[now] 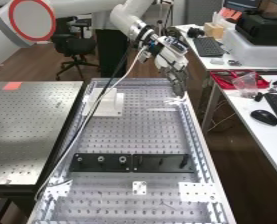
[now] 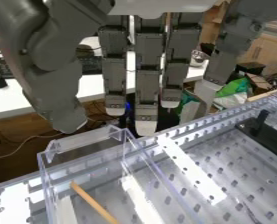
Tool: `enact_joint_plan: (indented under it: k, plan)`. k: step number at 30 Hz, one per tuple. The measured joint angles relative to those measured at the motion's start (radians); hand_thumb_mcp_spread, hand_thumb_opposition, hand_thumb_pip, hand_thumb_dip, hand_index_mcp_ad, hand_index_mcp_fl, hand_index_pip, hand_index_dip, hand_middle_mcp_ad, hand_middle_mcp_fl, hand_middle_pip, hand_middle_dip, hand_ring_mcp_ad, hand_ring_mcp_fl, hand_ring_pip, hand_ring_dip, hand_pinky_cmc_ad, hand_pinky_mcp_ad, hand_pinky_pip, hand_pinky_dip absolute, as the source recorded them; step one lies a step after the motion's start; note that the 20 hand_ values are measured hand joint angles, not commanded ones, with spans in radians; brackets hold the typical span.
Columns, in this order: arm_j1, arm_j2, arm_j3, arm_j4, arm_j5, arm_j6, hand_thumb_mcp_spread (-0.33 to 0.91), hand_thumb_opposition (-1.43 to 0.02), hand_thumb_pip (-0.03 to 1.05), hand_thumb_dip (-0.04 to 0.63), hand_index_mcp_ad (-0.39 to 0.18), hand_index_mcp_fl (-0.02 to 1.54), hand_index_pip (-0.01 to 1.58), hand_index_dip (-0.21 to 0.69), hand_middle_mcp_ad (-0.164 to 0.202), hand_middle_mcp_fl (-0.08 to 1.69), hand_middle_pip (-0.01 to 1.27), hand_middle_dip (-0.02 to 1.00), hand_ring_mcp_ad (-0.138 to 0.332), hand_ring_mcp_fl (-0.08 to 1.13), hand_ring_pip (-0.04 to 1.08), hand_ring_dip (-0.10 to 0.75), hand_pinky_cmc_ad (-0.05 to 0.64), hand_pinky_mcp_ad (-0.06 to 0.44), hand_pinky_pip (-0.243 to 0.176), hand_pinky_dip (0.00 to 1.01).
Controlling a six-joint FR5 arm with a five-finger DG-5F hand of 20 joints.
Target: Grab the chopstick and place it in the clear container
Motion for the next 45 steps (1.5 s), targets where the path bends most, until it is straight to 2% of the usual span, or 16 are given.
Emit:
enact_joint_plan:
  k: [3,6,9,18,24,29,31,34,36,38,40,42,45]
  plan:
    - [-0.001,0.044,-0.066,0.051,0.002,-0.013,0.28,-0.75,0.77,0.269,-0.070,0.38,0.67,0.031,0.033,0.62,0.47,0.54,0.049,0.42,0.16,0.393,0.394,0.291,-0.106,0.71]
    - [-0.002,0.088,-0.133,0.103,0.005,-0.026,0.28,-0.73,0.77,0.265,-0.072,0.37,0.67,0.031,0.035,0.62,0.47,0.54,0.040,0.40,0.15,0.382,0.394,0.291,-0.106,0.73]
    - [-0.004,0.135,-0.202,0.154,0.008,-0.036,0.28,-0.73,0.77,0.253,-0.066,0.37,0.67,0.031,0.033,0.60,0.47,0.53,0.047,0.40,0.15,0.384,0.394,0.291,-0.124,0.73]
    - [-0.014,0.277,-0.409,0.305,0.014,-0.068,0.28,-0.73,0.77,0.253,-0.061,0.37,0.67,0.033,0.037,0.59,0.47,0.53,0.063,0.39,0.17,0.377,0.393,0.286,-0.124,0.74]
    - [-0.037,0.376,-0.551,0.433,-0.016,-0.105,0.28,-0.73,0.76,0.251,-0.056,0.36,0.68,0.033,0.037,0.58,0.47,0.53,0.061,0.39,0.17,0.384,0.396,0.293,-0.124,0.74]
    - [-0.071,0.464,-0.674,0.558,-0.084,-0.140,0.28,-0.73,0.76,0.251,-0.061,0.34,0.68,0.033,0.044,0.56,0.47,0.53,0.066,0.32,0.16,0.380,0.396,0.293,-0.124,0.73]
    - [-0.086,0.495,-0.717,0.603,-0.115,-0.155,0.28,-0.73,0.75,0.241,-0.059,0.34,0.66,0.033,0.044,0.54,0.42,0.53,0.066,0.32,0.16,0.384,0.396,0.290,-0.124,0.73]
    - [-0.113,0.547,-0.787,0.680,-0.173,-0.182,0.27,-0.73,0.73,0.222,-0.058,0.34,0.54,0.033,0.040,0.54,0.28,0.53,0.086,0.32,0.15,0.384,0.396,0.297,-0.124,0.72]
    - [-0.131,0.579,-0.828,0.727,-0.212,-0.199,0.26,-0.73,0.73,0.222,-0.054,0.34,0.47,0.033,0.042,0.54,0.23,0.53,0.082,0.29,0.13,0.379,0.393,0.297,-0.120,0.71]
    - [-0.149,0.611,-0.870,0.774,-0.253,-0.218,0.24,-0.73,0.72,0.213,-0.054,0.35,0.37,0.033,0.044,0.54,0.19,0.53,0.101,0.29,0.10,0.384,0.396,0.305,-0.112,0.71]
    - [-0.174,0.652,-0.923,0.835,-0.311,-0.243,0.23,-0.74,0.67,0.192,-0.054,0.37,0.28,0.051,0.044,0.52,0.16,0.52,0.101,0.26,0.09,0.384,0.396,0.314,-0.089,0.67]
    - [-0.196,0.685,-0.965,0.884,-0.361,-0.266,0.21,-0.74,0.66,0.176,-0.052,0.38,0.22,0.052,0.044,0.47,0.15,0.52,0.105,0.21,0.09,0.382,0.396,0.328,-0.075,0.67]
    - [-0.232,0.740,-1.036,0.970,-0.451,-0.308,0.19,-0.73,0.65,0.154,-0.052,0.29,0.13,0.077,0.047,0.40,0.12,0.49,0.119,0.16,0.09,0.367,0.396,0.330,-0.059,0.65]
